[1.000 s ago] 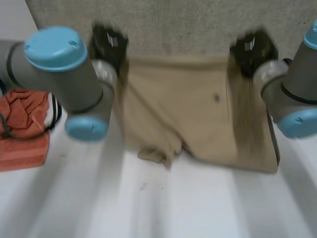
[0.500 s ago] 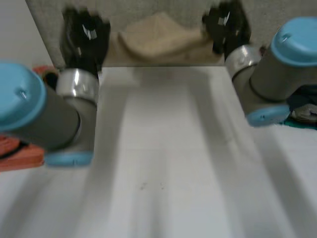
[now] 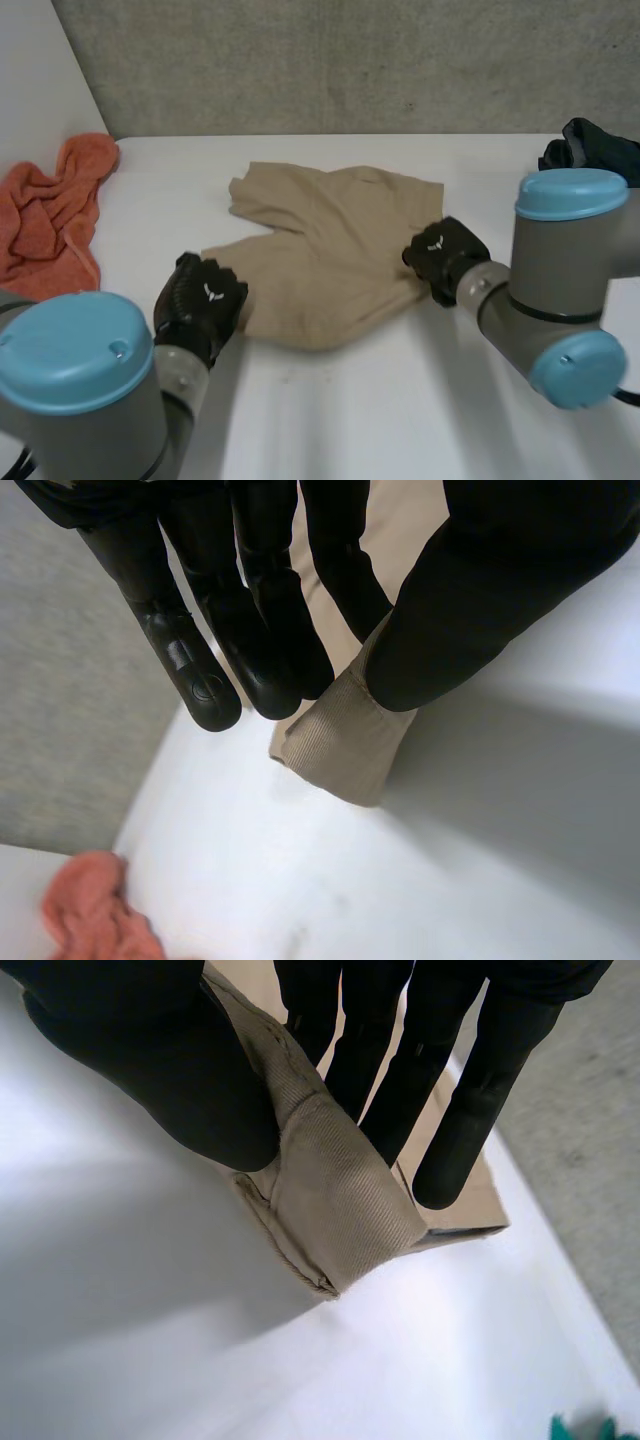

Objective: Fold the laundry.

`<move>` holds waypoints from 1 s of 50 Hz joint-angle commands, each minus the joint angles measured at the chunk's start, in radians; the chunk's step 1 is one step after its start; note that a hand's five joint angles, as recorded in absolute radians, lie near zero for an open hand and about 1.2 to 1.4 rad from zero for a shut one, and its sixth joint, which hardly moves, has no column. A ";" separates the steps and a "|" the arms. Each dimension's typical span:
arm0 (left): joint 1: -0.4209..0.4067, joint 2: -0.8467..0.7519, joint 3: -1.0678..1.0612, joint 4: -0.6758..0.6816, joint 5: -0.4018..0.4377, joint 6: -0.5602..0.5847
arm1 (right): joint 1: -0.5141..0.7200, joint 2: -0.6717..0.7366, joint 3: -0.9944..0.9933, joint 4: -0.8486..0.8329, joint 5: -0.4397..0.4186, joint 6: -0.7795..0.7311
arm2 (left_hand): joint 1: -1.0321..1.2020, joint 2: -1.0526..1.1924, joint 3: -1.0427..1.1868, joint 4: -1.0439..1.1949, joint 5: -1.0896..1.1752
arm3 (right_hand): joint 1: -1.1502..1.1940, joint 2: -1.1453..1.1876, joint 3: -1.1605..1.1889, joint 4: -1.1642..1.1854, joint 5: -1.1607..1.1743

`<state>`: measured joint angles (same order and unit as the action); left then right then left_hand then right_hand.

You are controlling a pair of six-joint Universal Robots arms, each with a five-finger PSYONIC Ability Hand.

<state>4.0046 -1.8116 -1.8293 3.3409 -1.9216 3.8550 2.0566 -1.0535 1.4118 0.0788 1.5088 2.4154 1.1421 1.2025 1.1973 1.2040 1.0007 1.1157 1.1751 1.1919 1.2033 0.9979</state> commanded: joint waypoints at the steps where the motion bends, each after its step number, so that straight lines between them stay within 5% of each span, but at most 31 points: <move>1: -0.035 0.106 -0.044 -0.222 0.004 -0.083 | -0.006 -0.147 0.170 0.096 -0.010 -0.009 | 0.254 0.194 0.199 0.192 0.221 | 0.281 0.221 0.204 0.193 0.224; 10: -0.128 0.182 -0.085 -0.449 0.012 -0.107 | -0.007 -0.287 0.378 0.137 0.001 -0.182 | 0.254 0.194 0.199 0.192 0.221 | 0.281 0.221 0.204 0.193 0.224; 17: -0.263 0.235 -0.087 -0.627 0.108 -0.107 | -0.044 -0.404 0.492 0.389 -0.012 -0.354 | 0.254 0.194 0.199 0.192 0.221 | 0.281 0.221 0.204 0.193 0.224; 26: -0.147 0.111 0.048 -0.617 0.153 -0.089 | -0.107 -0.402 0.447 0.316 -0.053 -0.349 | 0.254 0.194 0.199 0.192 0.221 | 0.281 0.221 0.204 0.193 0.224; 39: 0.013 -0.216 0.444 -0.169 0.139 -0.046 | -0.115 -0.258 0.363 -0.175 -0.047 -0.144 | 0.254 0.194 0.199 0.192 0.221 | 0.281 0.221 0.204 0.193 0.224; 50: 0.062 -0.573 0.685 0.446 0.141 0.303 | -0.107 0.036 0.150 -0.594 -0.038 -0.157 | 0.254 0.194 0.199 0.192 0.221 | 0.281 0.221 0.204 0.193 0.224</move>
<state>4.0403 -2.2517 -1.2217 3.5413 -1.7840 3.9896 1.9473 -1.1618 1.6696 -0.3743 1.4682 2.2721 1.1421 1.2025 1.1973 1.2041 1.0008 1.1157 1.1751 1.1940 1.2033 1.0049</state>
